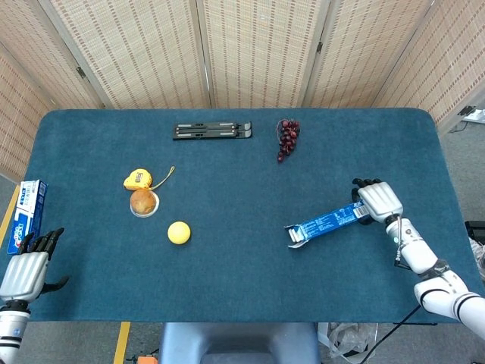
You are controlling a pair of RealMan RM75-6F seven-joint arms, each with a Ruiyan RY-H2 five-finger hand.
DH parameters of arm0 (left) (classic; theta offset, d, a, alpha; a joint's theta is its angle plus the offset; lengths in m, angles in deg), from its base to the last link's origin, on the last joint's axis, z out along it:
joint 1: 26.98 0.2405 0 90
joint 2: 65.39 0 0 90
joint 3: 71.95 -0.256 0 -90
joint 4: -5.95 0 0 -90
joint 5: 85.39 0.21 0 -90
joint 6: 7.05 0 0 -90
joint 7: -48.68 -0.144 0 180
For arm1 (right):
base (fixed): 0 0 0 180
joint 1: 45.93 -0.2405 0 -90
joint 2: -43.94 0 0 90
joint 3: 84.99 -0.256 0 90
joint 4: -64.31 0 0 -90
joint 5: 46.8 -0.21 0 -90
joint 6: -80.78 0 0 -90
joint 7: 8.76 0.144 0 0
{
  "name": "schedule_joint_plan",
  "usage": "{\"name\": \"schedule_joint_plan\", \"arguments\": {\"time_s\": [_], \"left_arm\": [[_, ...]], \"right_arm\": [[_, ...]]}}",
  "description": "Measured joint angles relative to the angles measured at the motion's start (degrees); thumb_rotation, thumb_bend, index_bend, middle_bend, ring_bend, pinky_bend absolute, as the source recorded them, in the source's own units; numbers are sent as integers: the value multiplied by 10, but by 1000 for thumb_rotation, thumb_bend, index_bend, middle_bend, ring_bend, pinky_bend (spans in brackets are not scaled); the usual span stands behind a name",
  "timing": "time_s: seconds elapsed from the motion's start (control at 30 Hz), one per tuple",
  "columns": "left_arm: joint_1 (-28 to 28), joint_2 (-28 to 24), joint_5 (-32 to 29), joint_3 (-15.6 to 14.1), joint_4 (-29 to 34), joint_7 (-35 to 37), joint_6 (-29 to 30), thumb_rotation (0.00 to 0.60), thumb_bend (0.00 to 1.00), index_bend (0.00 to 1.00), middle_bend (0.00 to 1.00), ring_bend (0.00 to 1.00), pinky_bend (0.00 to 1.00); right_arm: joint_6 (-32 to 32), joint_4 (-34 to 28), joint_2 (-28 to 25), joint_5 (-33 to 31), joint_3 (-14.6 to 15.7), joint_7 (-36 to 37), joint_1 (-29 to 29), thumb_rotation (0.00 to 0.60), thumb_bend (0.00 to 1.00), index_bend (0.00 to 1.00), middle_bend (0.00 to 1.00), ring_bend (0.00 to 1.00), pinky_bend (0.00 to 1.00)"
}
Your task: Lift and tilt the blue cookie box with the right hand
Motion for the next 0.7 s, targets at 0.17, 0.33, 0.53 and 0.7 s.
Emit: {"name": "schedule_joint_plan", "arguments": {"time_s": [0.17,0.33,0.53,0.7], "left_arm": [[0,1,-1,0,1,-3,1,600,231,0,159,180,3],[-1,2,-3,1,1,-5,0,600,231,0,159,180,4],[-3,5,-7,0,1,-14,-4,600,231,0,158,180,3],[-6,8,-12,1,0,-19,-10,600,231,0,159,180,3]], "right_arm": [[-17,-10,-12,0,-2,-3,4,600,218,492,248,250,267],[-50,-49,-45,5,-9,-19,8,600,218,518,271,270,267],[-88,-142,-106,8,-21,-76,14,600,218,538,289,277,267],[-97,-221,-166,11,-25,-151,12,600,218,566,311,286,268]]}}
